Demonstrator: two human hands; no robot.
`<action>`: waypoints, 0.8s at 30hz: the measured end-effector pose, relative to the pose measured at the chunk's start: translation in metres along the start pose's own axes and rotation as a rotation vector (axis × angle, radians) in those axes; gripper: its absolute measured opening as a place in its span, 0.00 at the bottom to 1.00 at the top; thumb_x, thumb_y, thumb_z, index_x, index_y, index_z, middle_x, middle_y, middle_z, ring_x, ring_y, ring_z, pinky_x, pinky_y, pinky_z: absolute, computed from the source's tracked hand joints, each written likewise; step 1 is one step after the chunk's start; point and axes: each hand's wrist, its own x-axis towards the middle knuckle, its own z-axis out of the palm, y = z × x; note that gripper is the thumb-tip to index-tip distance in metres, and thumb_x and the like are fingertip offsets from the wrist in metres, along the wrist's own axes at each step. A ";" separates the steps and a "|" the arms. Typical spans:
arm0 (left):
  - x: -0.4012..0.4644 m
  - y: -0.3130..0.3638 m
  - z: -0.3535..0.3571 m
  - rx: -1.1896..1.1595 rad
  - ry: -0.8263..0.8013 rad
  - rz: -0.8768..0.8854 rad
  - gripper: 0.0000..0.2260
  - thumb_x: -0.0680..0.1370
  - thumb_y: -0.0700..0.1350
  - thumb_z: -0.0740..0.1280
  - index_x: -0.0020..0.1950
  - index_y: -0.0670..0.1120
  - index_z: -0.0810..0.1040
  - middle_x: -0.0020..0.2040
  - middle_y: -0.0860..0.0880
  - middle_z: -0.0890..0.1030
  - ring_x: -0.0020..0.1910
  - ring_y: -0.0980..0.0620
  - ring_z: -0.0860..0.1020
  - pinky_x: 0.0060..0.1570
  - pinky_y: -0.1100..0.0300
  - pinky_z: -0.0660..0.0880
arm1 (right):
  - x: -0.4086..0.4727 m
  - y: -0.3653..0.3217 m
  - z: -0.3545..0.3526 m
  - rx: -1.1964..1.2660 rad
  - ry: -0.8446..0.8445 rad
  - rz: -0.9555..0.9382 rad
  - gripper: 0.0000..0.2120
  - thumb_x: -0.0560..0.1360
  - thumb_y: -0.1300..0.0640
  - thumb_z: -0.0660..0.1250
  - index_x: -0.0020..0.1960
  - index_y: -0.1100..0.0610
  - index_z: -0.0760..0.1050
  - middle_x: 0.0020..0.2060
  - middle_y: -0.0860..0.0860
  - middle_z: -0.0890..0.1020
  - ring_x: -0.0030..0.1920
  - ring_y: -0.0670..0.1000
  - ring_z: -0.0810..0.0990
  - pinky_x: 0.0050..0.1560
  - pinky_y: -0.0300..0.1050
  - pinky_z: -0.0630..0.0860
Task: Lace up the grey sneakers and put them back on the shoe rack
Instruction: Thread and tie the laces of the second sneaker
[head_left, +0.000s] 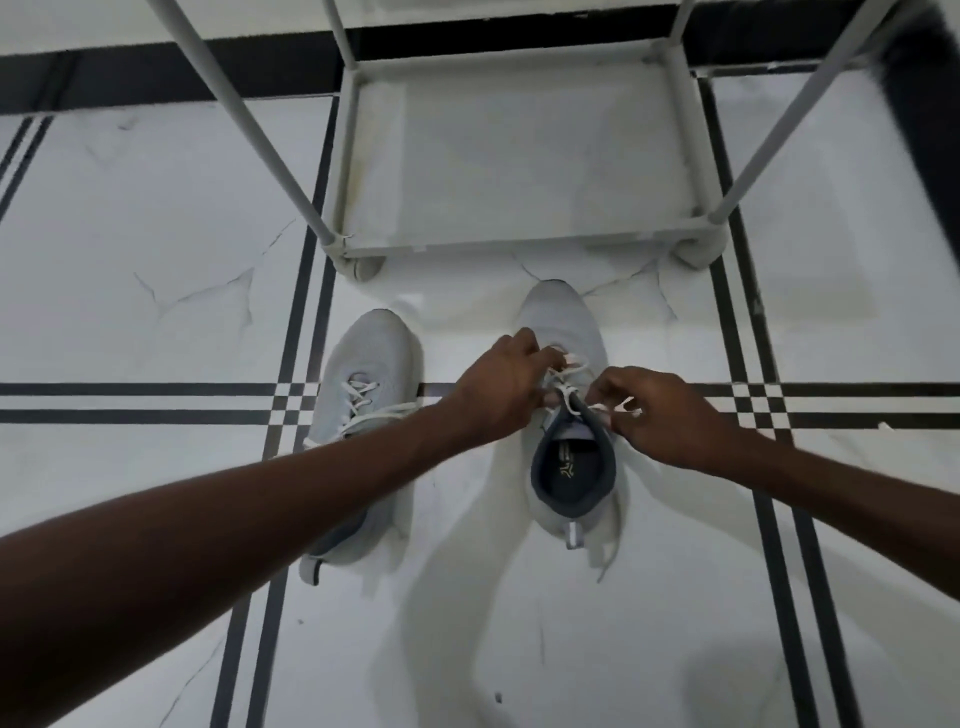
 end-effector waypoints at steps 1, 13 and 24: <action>0.001 -0.001 -0.003 -0.008 0.001 0.014 0.19 0.75 0.46 0.72 0.63 0.40 0.78 0.54 0.36 0.77 0.48 0.36 0.77 0.47 0.47 0.77 | -0.001 0.001 0.001 0.010 0.001 -0.009 0.05 0.73 0.59 0.71 0.48 0.53 0.79 0.44 0.49 0.82 0.45 0.49 0.81 0.45 0.44 0.78; -0.027 0.000 -0.029 0.175 -0.038 0.117 0.22 0.70 0.43 0.74 0.63 0.45 0.77 0.65 0.42 0.77 0.63 0.42 0.74 0.56 0.50 0.73 | 0.002 -0.008 -0.014 -0.148 -0.083 -0.024 0.09 0.75 0.53 0.66 0.36 0.49 0.75 0.31 0.44 0.77 0.36 0.50 0.77 0.37 0.44 0.67; -0.032 -0.002 -0.052 0.299 0.026 0.316 0.11 0.74 0.48 0.67 0.37 0.44 0.84 0.57 0.46 0.83 0.67 0.42 0.74 0.59 0.48 0.72 | 0.015 -0.012 -0.031 -0.396 -0.192 -0.112 0.14 0.78 0.50 0.63 0.36 0.55 0.72 0.31 0.48 0.78 0.33 0.50 0.73 0.33 0.45 0.64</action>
